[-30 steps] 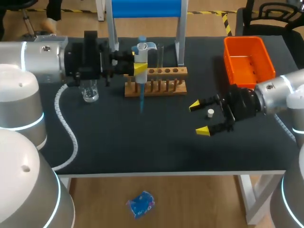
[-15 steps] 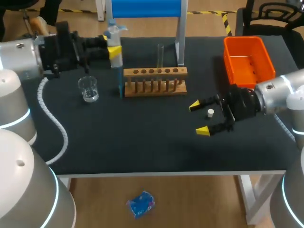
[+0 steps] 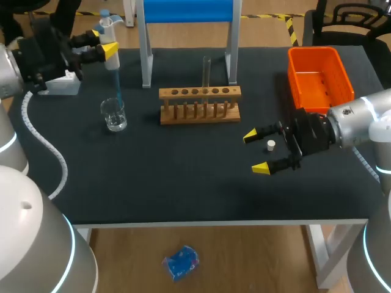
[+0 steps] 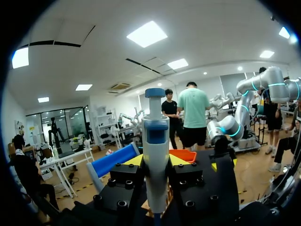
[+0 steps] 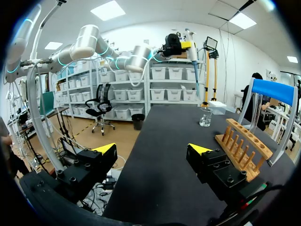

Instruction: Invert the test tube, pick up the pipette, mount the tip to pipette, aspirate from beaker and dispense into the tube, eject the tip, return the pipette, and cap with the stopper.

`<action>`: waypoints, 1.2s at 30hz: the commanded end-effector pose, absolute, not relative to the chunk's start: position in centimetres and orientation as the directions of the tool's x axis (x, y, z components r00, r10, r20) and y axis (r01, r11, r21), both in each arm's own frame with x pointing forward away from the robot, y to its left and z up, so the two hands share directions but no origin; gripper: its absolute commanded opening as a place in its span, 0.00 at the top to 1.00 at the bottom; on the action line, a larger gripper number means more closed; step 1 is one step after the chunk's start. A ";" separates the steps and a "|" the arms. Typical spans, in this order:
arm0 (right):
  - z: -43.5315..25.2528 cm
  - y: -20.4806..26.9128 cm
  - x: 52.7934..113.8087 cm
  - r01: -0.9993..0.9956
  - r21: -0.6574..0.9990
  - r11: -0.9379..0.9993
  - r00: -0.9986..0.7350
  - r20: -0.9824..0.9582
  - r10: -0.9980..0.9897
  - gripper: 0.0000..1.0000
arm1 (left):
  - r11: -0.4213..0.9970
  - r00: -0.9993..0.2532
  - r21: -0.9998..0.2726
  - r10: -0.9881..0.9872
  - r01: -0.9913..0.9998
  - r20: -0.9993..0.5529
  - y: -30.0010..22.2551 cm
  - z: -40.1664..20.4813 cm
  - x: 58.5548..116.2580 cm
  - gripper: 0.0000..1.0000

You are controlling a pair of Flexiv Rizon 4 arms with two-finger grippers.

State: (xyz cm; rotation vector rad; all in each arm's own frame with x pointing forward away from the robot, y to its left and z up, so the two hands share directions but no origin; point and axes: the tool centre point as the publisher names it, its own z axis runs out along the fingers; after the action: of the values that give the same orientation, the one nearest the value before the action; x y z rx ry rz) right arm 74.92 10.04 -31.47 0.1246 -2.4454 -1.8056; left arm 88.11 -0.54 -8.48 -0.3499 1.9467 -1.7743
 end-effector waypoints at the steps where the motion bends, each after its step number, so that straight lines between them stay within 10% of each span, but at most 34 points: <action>1: -31.4 10.0 74.9 -0.007 0.955 0.295 -0.992 0.032 -0.126 0.00 | 0.121 -0.858 -0.985 -0.485 0.123 -0.166 -0.3 -9.3 90.3 1.00; 36: -31.4 15.1 76.2 -0.089 0.920 0.381 -0.994 -0.108 0.030 0.00 | 0.129 -0.835 -0.990 -0.535 0.065 -0.125 2.8 -13.7 95.6 1.00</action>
State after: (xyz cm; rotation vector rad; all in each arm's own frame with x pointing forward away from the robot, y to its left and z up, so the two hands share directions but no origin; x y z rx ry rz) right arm 76.61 12.29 -31.24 0.1290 -2.6131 -1.7931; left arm 95.59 2.84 -13.71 -0.4537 1.9592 -1.7525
